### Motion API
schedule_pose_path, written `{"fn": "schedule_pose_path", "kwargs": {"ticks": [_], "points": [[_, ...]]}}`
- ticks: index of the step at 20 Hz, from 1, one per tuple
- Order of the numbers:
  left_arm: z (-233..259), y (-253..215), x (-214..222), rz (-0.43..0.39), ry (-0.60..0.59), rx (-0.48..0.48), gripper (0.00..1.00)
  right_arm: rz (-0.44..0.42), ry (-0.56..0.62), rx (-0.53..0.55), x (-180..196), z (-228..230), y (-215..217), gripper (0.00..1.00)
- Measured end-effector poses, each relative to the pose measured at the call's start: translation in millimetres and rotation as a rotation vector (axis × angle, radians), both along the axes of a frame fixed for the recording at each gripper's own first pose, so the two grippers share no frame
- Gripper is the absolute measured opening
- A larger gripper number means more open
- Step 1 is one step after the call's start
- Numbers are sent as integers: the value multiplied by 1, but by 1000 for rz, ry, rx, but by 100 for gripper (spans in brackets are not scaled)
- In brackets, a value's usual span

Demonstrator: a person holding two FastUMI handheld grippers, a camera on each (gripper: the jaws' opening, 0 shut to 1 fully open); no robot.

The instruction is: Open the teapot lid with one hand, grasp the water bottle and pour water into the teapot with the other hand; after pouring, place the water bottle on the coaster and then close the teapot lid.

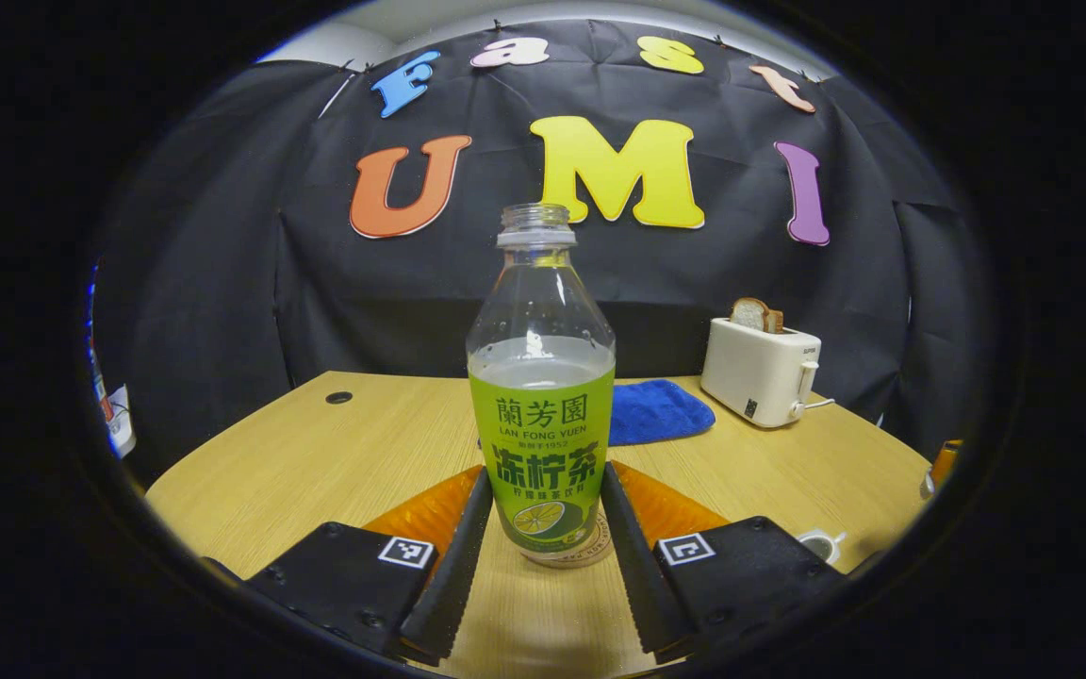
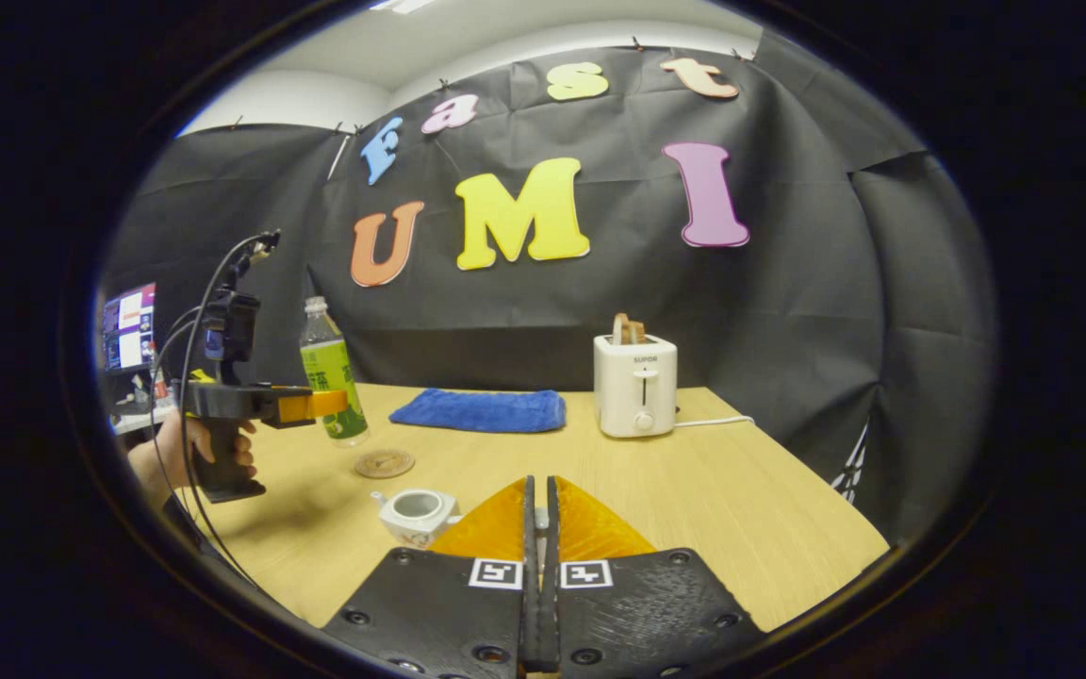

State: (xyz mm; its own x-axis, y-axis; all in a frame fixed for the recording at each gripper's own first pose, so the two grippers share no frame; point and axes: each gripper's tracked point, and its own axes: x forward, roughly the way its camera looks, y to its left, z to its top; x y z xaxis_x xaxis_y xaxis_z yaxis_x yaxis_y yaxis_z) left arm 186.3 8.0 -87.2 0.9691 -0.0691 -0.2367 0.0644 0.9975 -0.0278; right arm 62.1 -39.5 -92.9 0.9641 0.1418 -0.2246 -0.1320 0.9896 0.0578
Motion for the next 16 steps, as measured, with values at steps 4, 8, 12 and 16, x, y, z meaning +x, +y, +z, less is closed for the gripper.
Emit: {"fn": "schedule_pose_path", "kwargs": {"ticks": [4,8,12,16], "points": [[-15,-4,19,-5,18,-7,70,-3,14,-10,2,-6,-1,0],[-28,-4,30,2,31,-14,73,-11,30,-15,6,-13,-5,0],[-45,-8,36,0,76,-17,74,-21,43,-16,9,-19,-10,0],[-50,-8,37,6,84,-20,74,-22,54,-17,11,-25,-11,0]]}}
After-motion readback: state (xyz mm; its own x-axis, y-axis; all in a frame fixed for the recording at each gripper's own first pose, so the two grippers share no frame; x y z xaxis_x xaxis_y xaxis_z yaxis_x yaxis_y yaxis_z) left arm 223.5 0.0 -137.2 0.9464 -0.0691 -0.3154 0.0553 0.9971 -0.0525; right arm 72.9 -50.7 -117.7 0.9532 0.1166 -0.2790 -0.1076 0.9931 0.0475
